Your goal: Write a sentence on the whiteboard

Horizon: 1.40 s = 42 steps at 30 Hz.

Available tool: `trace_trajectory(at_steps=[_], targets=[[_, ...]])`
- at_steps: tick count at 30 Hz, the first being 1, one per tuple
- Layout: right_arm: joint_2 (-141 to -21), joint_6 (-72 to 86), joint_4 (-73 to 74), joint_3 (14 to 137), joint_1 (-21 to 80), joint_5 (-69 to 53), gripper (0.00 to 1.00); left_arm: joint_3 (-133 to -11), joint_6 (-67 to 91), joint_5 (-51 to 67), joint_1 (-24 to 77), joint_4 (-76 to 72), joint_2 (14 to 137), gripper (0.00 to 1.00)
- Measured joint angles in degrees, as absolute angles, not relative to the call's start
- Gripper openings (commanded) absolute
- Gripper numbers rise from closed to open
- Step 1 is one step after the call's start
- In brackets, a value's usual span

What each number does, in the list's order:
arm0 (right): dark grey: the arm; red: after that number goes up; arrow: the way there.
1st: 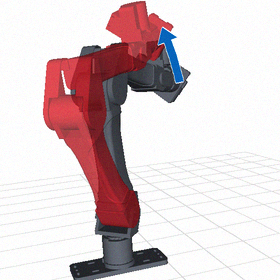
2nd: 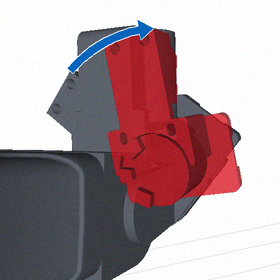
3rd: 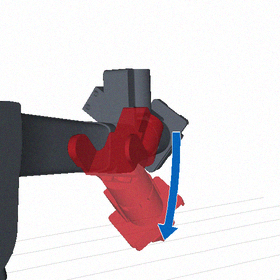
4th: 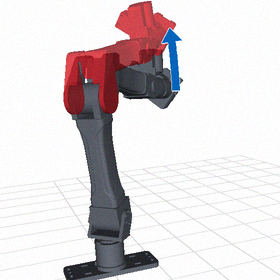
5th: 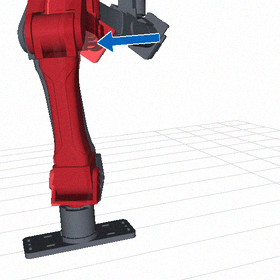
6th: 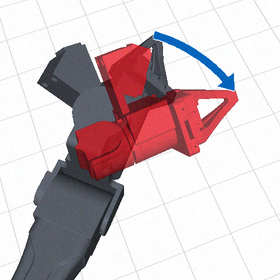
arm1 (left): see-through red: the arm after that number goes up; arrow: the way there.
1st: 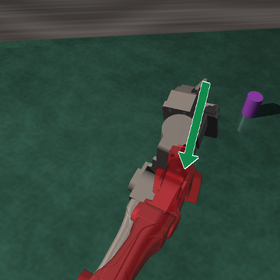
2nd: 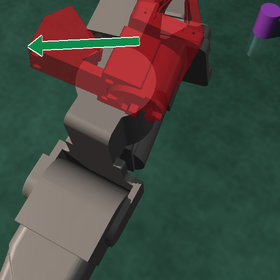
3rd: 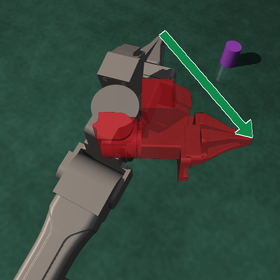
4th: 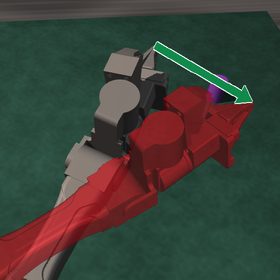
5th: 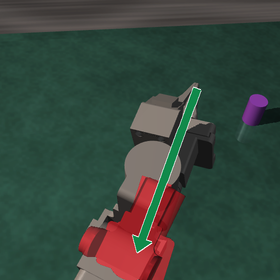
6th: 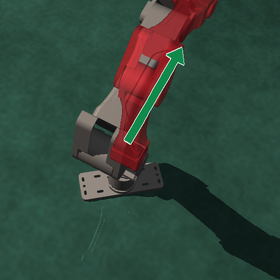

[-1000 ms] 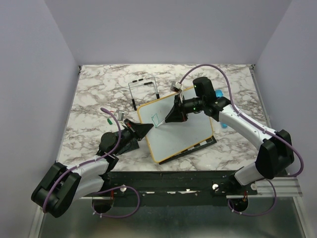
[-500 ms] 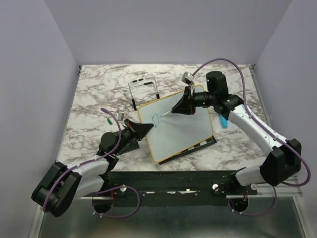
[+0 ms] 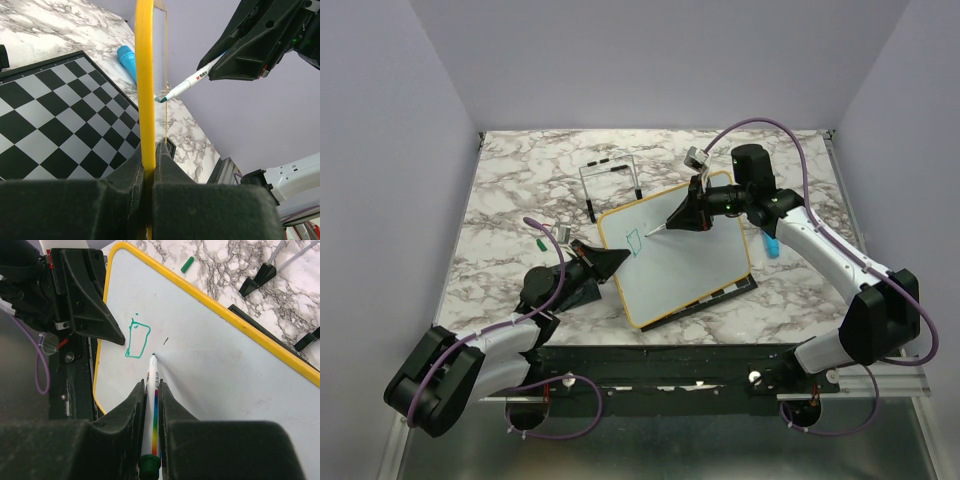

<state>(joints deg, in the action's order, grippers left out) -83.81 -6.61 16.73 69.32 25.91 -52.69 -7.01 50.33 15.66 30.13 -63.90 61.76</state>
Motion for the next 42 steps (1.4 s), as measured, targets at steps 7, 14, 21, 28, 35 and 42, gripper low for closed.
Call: trace_trajectory(at_steps=[7,14,21,28,35,42], targets=[[-84.01,-6.0,16.27,69.32,25.91,-53.3,0.01,-7.01,50.33,15.68,30.13,-64.2,62.0,0.0],[-84.23,-5.96,16.03,69.32,25.91,-53.32,0.01,-7.01,50.35,15.66,30.13,-64.25,62.06,0.0],[-84.34,-5.98,15.94,69.1,25.91,-53.47,0.01,-7.01,50.37,15.66,30.13,-64.23,62.08,0.0],[-84.31,-6.11,16.12,67.37,25.91,-54.39,0.01,-6.94,50.39,15.62,30.11,-64.18,62.06,0.0],[-83.81,-7.11,16.58,65.56,25.91,-55.16,0.01,-6.94,50.39,15.64,30.11,-64.2,62.06,0.0],[-83.79,-7.16,16.62,65.47,25.91,-55.37,0.01,-6.94,50.39,15.64,30.11,-64.62,62.43,0.0]])
